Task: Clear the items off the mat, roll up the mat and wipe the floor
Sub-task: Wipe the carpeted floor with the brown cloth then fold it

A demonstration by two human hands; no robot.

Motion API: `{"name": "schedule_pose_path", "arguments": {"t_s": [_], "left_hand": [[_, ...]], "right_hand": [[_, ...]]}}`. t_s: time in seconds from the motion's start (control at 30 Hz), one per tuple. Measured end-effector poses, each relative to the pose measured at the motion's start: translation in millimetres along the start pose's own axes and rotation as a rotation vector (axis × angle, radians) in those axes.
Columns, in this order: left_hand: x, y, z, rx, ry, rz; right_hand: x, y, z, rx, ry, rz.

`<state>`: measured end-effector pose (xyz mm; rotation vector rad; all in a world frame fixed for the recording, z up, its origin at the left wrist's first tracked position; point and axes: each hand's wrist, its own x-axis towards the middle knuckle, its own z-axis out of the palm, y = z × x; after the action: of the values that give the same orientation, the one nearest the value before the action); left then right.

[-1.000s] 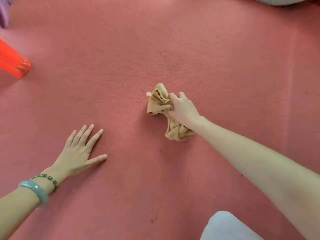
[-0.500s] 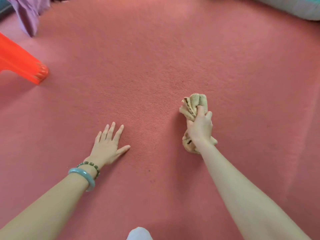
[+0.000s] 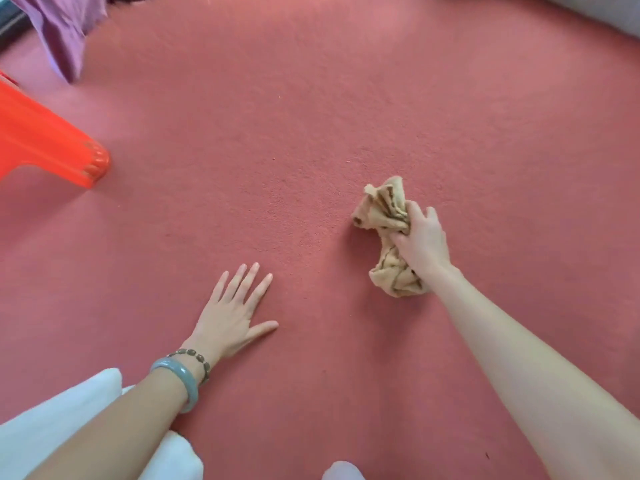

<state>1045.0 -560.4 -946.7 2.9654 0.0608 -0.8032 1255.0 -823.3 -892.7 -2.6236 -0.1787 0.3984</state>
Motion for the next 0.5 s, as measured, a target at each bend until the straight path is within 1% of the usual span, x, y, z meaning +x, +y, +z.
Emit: {"name": "schedule_pose_path", "arguments": {"t_s": [0.07, 0.13, 0.2, 0.27, 0.33, 0.37, 0.43, 0.5], "left_hand": [[10.6, -8.0, -6.3, -0.009, 0.021, 0.036], [27.4, -15.4, -11.6, -0.044, 0.055, 0.030], [48.4, -28.9, -21.0, -0.012, 0.071, 0.102], [70.5, -54.8, -39.0, 0.084, 0.090, 0.207], [89.6, -86.7, -60.8, 0.164, 0.109, 0.260], [97.0, -104.0, -70.2, 0.178, 0.111, 0.280], [105.1, -136.5, -87.3, 0.202, 0.060, 0.290], [112.8, -164.4, -99.4, 0.234, 0.035, 0.297]], "right_hand": [[11.4, 22.9, -16.8, -0.013, 0.119, 0.151], [20.6, 37.7, -26.4, -0.022, 0.219, 0.284], [28.9, 40.8, -24.7, -0.014, 0.270, 0.362], [36.0, 32.6, -13.8, 0.013, 0.284, 0.378], [41.5, 20.8, -3.2, 0.024, 0.302, 0.388], [43.5, 15.5, 0.1, 0.028, 0.317, 0.407], [43.1, 5.0, 3.4, 0.038, 0.334, 0.436], [42.4, -12.3, 8.6, 0.045, 0.317, 0.403]]}}
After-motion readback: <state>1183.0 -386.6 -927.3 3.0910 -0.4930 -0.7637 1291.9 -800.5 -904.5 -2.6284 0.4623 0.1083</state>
